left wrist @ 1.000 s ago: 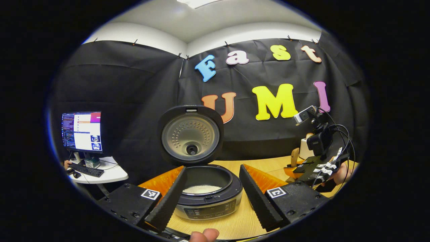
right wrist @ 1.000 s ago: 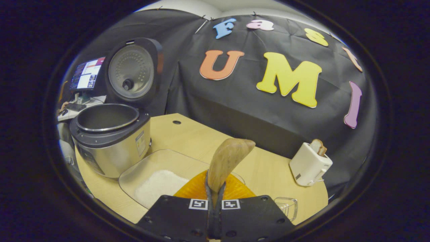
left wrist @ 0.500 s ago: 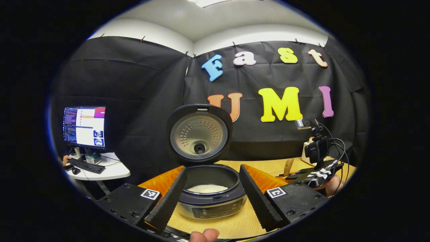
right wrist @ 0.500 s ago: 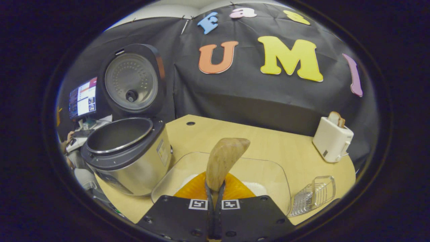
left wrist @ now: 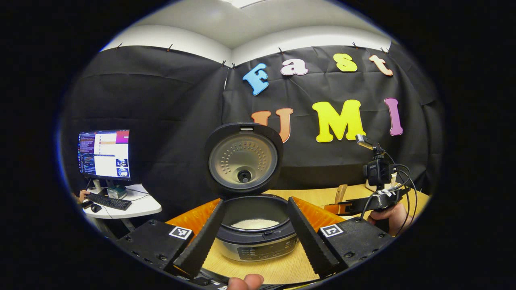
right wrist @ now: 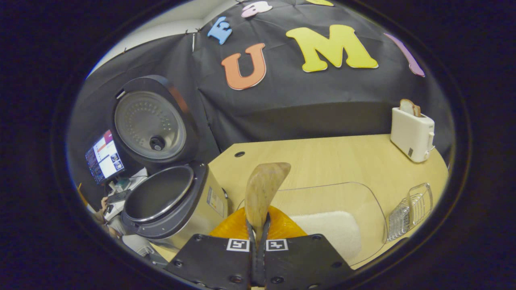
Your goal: Close the left gripper, press the button to open the rice cooker; take a wooden spoon from the chopstick holder with the right hand, scoop a spoonful of rice and pour it into the rice cooker, then put the wooden spoon back into the chopstick holder.
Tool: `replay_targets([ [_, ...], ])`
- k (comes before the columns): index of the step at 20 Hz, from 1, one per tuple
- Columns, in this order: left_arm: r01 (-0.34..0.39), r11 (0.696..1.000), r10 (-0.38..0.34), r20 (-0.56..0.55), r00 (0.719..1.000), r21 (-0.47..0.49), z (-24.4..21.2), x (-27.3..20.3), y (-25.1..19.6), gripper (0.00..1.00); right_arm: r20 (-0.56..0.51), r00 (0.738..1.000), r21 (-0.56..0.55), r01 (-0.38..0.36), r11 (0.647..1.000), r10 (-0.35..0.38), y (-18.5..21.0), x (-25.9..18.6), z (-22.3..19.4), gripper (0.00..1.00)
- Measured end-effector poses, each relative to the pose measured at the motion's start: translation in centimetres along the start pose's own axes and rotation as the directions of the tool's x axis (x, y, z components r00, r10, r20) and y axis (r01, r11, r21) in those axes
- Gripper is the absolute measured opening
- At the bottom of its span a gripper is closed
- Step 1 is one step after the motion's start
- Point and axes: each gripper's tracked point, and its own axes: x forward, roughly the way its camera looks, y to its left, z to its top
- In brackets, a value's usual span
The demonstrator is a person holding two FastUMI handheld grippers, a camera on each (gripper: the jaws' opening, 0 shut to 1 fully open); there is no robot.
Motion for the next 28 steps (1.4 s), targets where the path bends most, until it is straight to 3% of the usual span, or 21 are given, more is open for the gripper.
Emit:
replay_targets([
  [5,0.011,0.998,-0.010,0.002,1.000,-0.064,0.5,-0.4,-0.2,0.99,-0.007,0.997,0.260,-0.068,0.963,0.072,-2.2,-0.1,0.8,0.00],
  [14,0.028,0.998,-0.029,-0.003,1.000,-0.052,0.3,0.0,-1.4,0.99,0.083,0.995,0.343,-0.088,0.935,0.063,-7.8,-3.2,3.9,0.00],
  [23,0.017,0.999,-0.016,0.024,1.000,-0.043,1.0,-0.1,-1.8,0.99,0.228,0.968,0.522,-0.213,0.826,0.105,-12.1,-6.6,8.2,0.00],
  [28,-0.006,1.000,0.006,0.035,0.999,-0.001,1.0,-0.1,-0.8,0.99,0.256,0.955,0.546,-0.270,0.793,0.148,-9.8,-6.6,10.9,0.00],
])
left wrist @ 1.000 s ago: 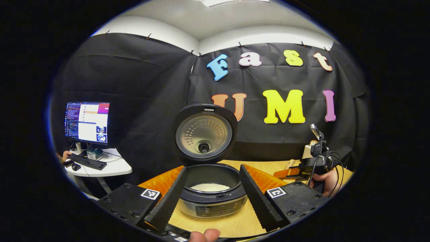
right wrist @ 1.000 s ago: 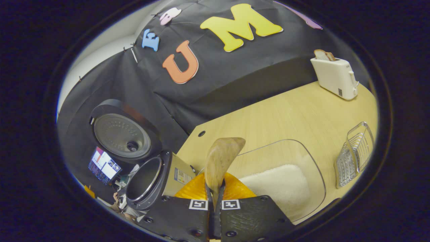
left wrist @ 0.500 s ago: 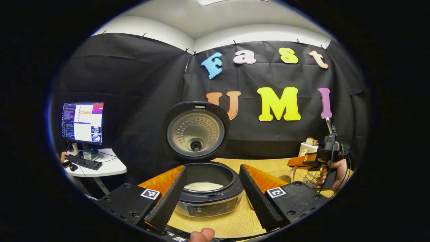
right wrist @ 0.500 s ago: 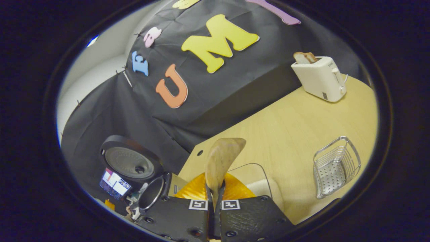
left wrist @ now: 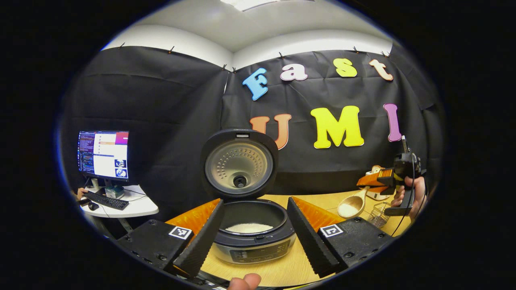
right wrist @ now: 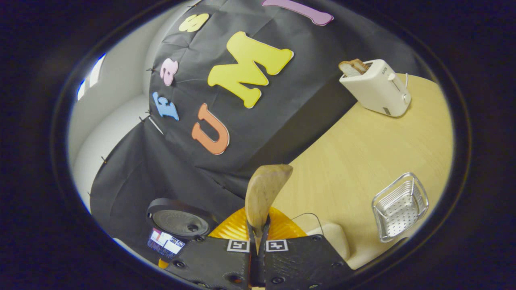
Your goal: Close the left gripper, press the button to open the rice cooker; take a wooden spoon from the chopstick holder with the right hand, scoop a spoonful of rice and pour it into the rice cooker, then put the wooden spoon back into the chopstick holder.
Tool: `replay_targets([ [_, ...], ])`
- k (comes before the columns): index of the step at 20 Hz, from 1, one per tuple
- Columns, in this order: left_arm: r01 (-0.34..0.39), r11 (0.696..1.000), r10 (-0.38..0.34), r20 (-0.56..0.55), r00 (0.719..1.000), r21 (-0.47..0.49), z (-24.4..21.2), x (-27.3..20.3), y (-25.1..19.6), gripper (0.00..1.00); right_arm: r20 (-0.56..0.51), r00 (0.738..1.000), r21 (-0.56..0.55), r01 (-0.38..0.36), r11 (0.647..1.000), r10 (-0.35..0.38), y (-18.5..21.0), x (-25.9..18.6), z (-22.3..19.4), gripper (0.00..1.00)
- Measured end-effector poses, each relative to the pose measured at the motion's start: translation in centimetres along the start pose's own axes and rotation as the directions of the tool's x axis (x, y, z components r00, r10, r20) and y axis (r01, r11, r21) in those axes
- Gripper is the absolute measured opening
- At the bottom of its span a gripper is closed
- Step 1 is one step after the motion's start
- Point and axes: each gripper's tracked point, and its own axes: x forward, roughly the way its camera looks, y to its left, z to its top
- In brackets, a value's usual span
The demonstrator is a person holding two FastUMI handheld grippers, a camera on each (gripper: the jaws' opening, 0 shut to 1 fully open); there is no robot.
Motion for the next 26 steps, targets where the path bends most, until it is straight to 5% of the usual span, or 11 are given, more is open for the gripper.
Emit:
replay_targets([
  [10,-0.096,0.995,0.096,-0.024,0.995,-0.007,-1.4,0.2,5.8,0.99,-0.178,0.972,-0.048,-0.164,0.985,0.153,13.7,8.0,-7.6,0.00],
  [16,-0.135,0.991,0.134,-0.027,0.991,-0.019,-1.4,-0.1,7.8,1.00,-0.237,0.963,-0.188,-0.178,0.966,0.131,17.5,11.9,-12.4,0.00],
  [26,-0.149,0.989,0.149,-0.038,0.988,-0.001,-1.7,-0.1,8.4,0.99,-0.167,0.981,-0.572,-0.177,0.801,0.098,20.6,13.3,-15.2,0.00],
])
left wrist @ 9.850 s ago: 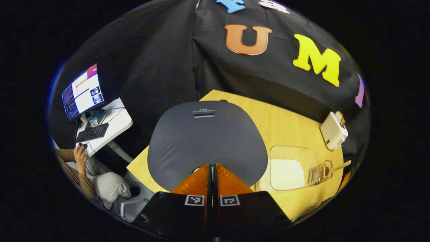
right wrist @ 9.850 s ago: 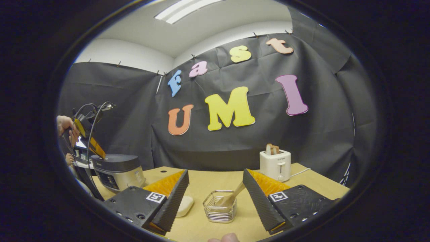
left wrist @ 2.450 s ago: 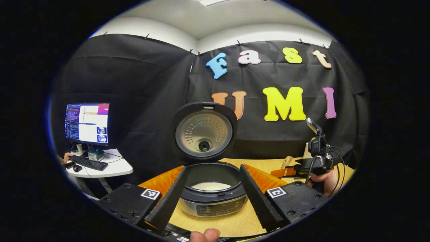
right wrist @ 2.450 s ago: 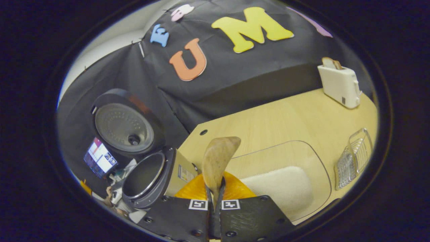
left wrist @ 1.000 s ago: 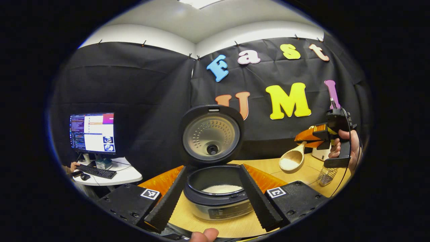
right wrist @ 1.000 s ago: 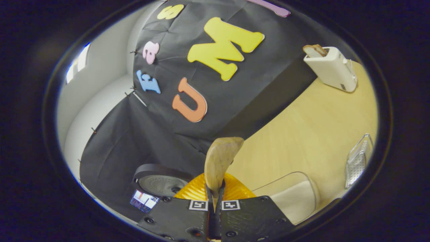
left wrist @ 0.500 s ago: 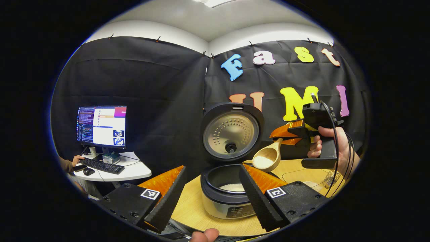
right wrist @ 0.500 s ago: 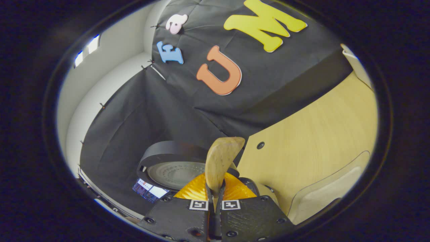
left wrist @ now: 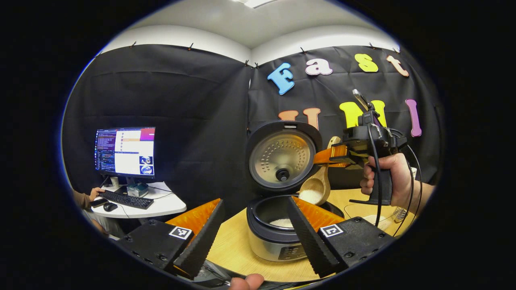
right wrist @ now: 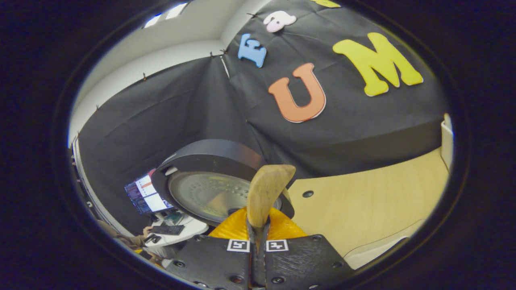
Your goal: Close the left gripper, press the button to open the rice cooker; take a wooden spoon from the chopstick holder with the right hand, scoop a spoonful of rice and pour it into the rice cooker, then put the wooden spoon back into the chopstick holder.
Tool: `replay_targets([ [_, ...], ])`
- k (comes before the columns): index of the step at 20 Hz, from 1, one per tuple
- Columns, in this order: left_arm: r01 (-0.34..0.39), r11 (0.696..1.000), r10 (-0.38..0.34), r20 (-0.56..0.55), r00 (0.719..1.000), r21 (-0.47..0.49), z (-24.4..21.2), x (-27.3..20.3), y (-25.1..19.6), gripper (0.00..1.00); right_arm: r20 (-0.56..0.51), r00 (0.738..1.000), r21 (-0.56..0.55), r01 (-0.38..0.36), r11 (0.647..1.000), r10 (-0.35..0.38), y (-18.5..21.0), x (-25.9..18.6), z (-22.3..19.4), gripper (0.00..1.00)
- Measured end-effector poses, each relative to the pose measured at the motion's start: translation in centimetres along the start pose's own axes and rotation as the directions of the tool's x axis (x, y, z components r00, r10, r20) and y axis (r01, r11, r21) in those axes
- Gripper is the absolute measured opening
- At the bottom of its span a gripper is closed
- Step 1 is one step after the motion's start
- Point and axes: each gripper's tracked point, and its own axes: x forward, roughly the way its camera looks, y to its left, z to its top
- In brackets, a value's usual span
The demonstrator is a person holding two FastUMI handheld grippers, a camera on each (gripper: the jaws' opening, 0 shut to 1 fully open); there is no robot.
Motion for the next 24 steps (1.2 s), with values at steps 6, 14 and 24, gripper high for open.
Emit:
replay_targets([
  [6,-0.003,1.000,0.003,0.008,1.000,0.000,0.0,0.1,0.0,0.95,-0.008,1.000,-0.155,0.018,0.988,-0.020,1.4,0.3,-0.9,0.01],
  [14,-0.005,1.000,0.005,0.020,1.000,-0.017,0.2,0.0,0.2,0.99,0.031,0.999,-0.391,0.052,0.919,-0.043,4.2,-0.7,-0.5,0.00],
  [24,-0.005,0.999,0.007,0.036,0.999,-0.047,0.8,-0.4,0.7,0.98,0.105,0.993,-0.585,0.108,0.804,-0.057,7.0,-1.9,-0.1,0.00],
])
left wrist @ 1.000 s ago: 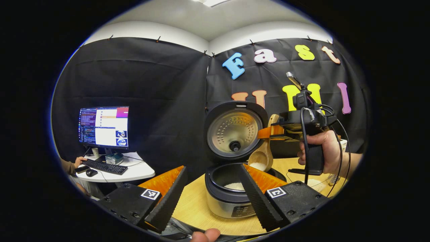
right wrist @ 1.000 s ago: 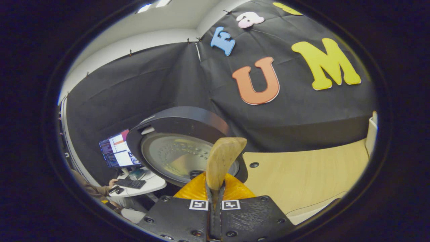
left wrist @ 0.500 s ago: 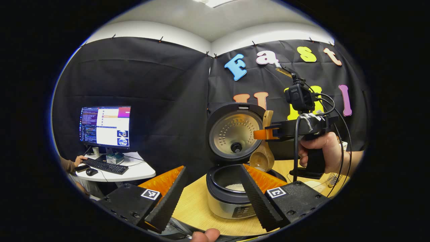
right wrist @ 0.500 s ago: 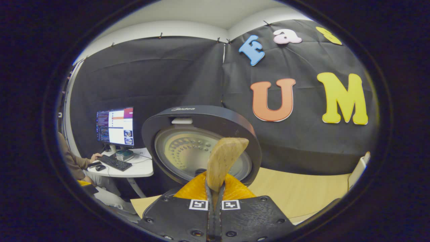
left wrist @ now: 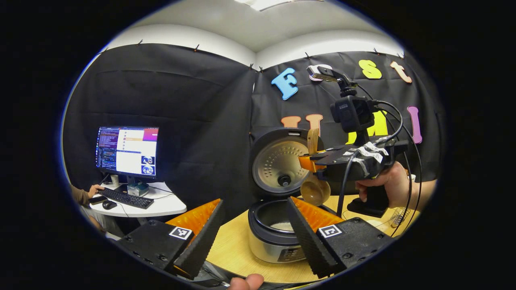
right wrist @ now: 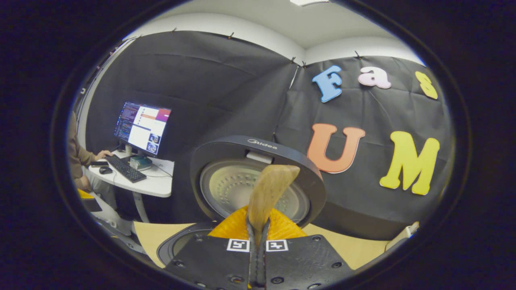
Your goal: Close the left gripper, press the button to open the rice cooker; take a wooden spoon from the chopstick holder with the right hand, scoop a spoonful of rice and pour it into the rice cooker, then put the wooden spoon back into the chopstick holder.
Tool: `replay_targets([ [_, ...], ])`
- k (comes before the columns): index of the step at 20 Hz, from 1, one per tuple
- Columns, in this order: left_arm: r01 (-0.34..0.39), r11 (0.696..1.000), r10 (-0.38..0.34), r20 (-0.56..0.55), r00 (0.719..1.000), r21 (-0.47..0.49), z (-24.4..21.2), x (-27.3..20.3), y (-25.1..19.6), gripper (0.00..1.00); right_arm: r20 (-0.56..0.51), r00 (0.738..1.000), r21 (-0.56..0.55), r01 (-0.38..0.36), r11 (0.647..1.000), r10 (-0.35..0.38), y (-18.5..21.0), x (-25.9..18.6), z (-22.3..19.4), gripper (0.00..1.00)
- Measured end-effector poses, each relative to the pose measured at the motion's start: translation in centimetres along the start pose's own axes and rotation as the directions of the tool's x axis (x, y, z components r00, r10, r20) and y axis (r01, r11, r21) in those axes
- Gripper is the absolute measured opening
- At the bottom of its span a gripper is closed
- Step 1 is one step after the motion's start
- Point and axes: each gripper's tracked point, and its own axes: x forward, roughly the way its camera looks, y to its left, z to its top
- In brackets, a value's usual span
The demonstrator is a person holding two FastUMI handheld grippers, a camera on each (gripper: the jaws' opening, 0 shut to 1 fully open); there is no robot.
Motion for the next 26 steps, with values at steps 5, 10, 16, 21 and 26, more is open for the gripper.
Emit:
replay_targets([
  [5,0.024,1.000,-0.024,0.005,1.000,-0.017,0.2,-0.2,-0.6,0.97,-0.023,0.999,0.085,-0.024,0.996,0.026,-0.7,0.3,-0.6,0.00],
  [10,0.071,0.997,-0.070,0.026,0.997,-0.027,1.0,-0.6,-2.3,0.97,0.012,0.999,0.221,-0.051,0.974,0.049,-2.0,-0.5,-0.3,0.00],
  [16,0.107,0.993,-0.106,0.027,0.994,-0.046,1.2,-0.7,-3.9,0.98,0.031,0.999,0.379,-0.023,0.925,0.012,-8.3,-5.8,-0.7,0.00],
  [21,0.141,0.990,-0.140,0.018,0.990,-0.017,0.9,-0.7,-5.9,0.97,0.036,0.990,0.405,0.110,0.908,-0.136,-16.7,-11.3,-2.6,0.00],
  [26,0.182,0.983,-0.182,0.023,0.983,-0.008,1.0,-0.8,-8.3,0.97,0.001,0.945,0.408,0.299,0.863,-0.328,-24.6,-19.9,-7.8,0.00],
])
